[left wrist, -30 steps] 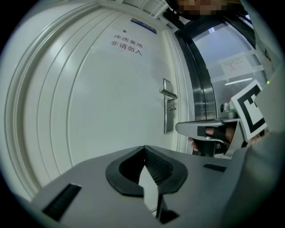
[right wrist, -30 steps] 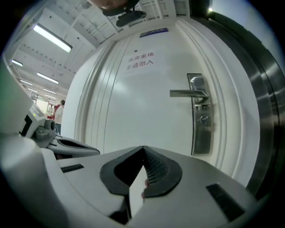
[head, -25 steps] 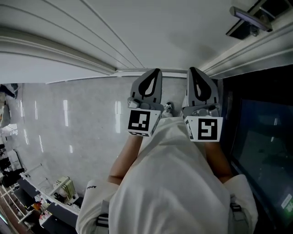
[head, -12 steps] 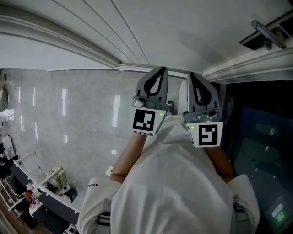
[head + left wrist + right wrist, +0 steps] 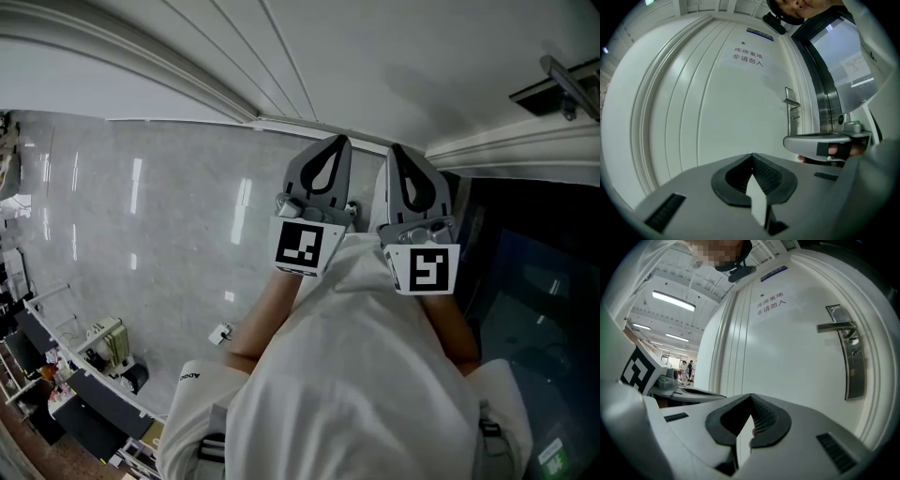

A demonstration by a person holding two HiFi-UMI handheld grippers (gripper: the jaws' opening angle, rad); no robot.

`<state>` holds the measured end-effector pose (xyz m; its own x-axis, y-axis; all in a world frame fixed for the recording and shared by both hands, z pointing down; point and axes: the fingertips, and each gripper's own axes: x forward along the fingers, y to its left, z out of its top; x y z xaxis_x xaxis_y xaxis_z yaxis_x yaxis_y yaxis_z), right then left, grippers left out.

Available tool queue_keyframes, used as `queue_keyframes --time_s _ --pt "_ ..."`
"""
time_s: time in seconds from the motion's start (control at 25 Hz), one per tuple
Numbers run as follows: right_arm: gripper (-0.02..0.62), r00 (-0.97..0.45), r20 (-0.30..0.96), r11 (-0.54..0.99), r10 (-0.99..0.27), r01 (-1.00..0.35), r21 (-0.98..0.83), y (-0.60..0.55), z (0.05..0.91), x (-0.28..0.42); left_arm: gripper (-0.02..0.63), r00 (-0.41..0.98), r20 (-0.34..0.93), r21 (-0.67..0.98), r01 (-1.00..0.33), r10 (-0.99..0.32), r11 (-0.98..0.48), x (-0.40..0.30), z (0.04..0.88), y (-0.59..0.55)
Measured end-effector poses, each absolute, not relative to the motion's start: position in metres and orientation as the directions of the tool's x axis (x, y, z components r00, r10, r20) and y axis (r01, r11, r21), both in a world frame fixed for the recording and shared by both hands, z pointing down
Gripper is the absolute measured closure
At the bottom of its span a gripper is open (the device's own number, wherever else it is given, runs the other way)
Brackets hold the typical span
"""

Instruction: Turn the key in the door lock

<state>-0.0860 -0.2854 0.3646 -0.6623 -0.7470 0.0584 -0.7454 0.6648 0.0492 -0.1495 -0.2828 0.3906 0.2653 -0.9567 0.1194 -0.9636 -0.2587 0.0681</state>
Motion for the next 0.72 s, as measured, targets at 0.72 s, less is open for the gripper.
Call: queue_keyframes --time_s 0.72 --pt "0.597 -0.591 0.087 0.595 -0.802 -0.804 0.021 -0.290 0.381 -0.039 0.597 0.311 0.125 0.023 -0.950 -0.942 -0.310 -0.109 0.396 -0.280"
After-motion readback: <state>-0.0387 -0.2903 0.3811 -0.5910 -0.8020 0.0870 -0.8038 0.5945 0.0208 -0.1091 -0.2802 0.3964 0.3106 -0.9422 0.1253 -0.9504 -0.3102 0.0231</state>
